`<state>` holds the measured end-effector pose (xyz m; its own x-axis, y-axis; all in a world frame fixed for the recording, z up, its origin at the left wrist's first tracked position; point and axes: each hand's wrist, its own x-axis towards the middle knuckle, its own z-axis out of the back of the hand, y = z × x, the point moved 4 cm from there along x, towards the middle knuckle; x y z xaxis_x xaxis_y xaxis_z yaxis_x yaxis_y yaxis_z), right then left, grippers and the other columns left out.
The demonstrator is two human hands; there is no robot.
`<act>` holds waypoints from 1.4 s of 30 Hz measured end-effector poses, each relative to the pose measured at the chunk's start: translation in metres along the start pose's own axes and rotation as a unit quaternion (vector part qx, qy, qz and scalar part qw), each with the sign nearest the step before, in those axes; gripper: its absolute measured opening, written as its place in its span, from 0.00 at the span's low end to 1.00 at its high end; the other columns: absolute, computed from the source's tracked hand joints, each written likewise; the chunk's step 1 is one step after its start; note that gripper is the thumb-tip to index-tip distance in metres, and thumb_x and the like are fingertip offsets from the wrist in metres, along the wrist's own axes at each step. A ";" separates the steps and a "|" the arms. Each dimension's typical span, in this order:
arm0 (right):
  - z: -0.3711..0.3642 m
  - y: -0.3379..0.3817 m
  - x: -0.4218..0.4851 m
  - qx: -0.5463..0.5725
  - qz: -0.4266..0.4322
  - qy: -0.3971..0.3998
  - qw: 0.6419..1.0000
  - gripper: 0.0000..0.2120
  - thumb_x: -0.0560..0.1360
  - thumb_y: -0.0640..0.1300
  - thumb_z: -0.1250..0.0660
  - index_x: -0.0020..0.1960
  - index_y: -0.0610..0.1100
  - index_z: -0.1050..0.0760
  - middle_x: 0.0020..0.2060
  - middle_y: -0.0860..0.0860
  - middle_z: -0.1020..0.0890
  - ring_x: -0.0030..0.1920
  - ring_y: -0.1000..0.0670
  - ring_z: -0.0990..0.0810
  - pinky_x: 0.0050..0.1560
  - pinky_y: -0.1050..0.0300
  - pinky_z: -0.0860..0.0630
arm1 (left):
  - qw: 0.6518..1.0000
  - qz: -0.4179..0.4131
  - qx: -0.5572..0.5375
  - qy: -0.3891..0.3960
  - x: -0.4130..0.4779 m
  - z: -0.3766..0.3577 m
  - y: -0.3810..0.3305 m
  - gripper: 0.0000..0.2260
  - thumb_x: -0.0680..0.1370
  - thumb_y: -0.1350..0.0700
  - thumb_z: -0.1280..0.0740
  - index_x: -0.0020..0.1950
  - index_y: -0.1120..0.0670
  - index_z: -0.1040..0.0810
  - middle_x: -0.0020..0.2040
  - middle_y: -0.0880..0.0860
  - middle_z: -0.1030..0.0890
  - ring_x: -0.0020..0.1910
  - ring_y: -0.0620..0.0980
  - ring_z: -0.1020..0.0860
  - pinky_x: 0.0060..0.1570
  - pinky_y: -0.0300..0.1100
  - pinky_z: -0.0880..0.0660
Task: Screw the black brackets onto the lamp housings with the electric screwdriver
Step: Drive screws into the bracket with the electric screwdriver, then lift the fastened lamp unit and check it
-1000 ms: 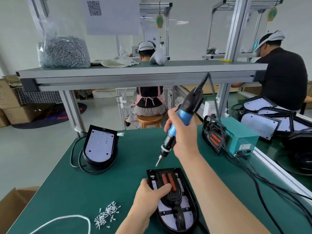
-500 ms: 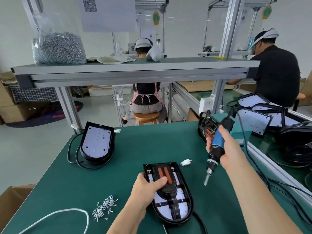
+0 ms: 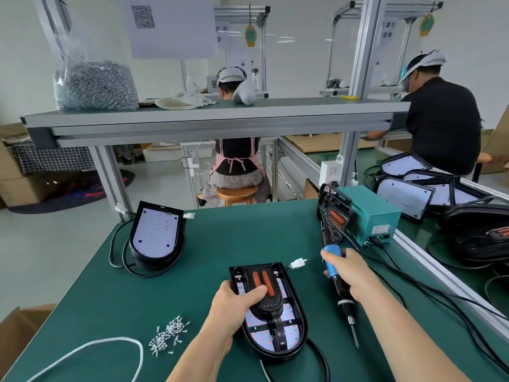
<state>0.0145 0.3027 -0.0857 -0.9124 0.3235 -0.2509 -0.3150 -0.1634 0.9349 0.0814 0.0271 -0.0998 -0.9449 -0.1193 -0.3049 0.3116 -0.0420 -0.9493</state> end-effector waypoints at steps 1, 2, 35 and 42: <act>0.000 0.001 -0.001 -0.036 0.010 -0.015 0.999 0.16 0.77 0.50 0.27 0.53 0.39 0.28 0.51 0.40 0.20 0.47 0.40 0.18 0.49 0.46 0.22 | 1.000 0.001 0.001 -0.002 -0.001 0.000 0.000 0.21 0.67 0.51 0.19 0.55 0.52 0.22 0.46 0.47 0.13 0.45 0.46 0.15 0.46 0.42 0.22; 0.000 0.002 -0.002 -0.076 0.020 -0.028 0.997 0.17 0.76 0.51 0.27 0.53 0.40 0.28 0.51 0.43 0.20 0.49 0.41 0.19 0.50 0.47 0.23 | 1.000 0.002 0.003 -0.004 -0.001 -0.001 0.000 0.21 0.66 0.50 0.19 0.55 0.52 0.22 0.46 0.46 0.13 0.45 0.46 0.15 0.49 0.44 0.21; -0.038 -0.014 -0.125 -0.151 0.092 0.115 0.977 0.14 0.80 0.54 0.34 0.60 0.47 0.20 0.55 0.54 0.16 0.58 0.51 0.19 0.63 0.47 0.23 | 0.997 0.015 -0.074 -0.020 -0.012 -0.020 -0.009 0.18 0.72 0.64 0.24 0.58 0.64 0.25 0.51 0.62 0.16 0.49 0.60 0.16 0.54 0.58 0.20; -0.057 -0.018 -0.121 0.092 -0.064 0.236 0.965 0.11 0.80 0.44 0.32 0.62 0.43 0.21 0.52 0.47 0.13 0.55 0.44 0.14 0.62 0.43 0.21 | 0.987 0.010 -0.161 -0.010 -0.015 -0.017 -0.008 0.17 0.73 0.65 0.25 0.57 0.61 0.27 0.48 0.61 0.15 0.40 0.56 0.14 0.31 0.44 0.20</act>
<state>0.1161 0.2132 -0.0864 -0.9003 -0.1383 -0.4128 -0.4205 0.0316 0.9067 0.0917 0.0458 -0.0888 -0.9354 -0.1373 -0.3259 0.2797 0.2767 -0.9194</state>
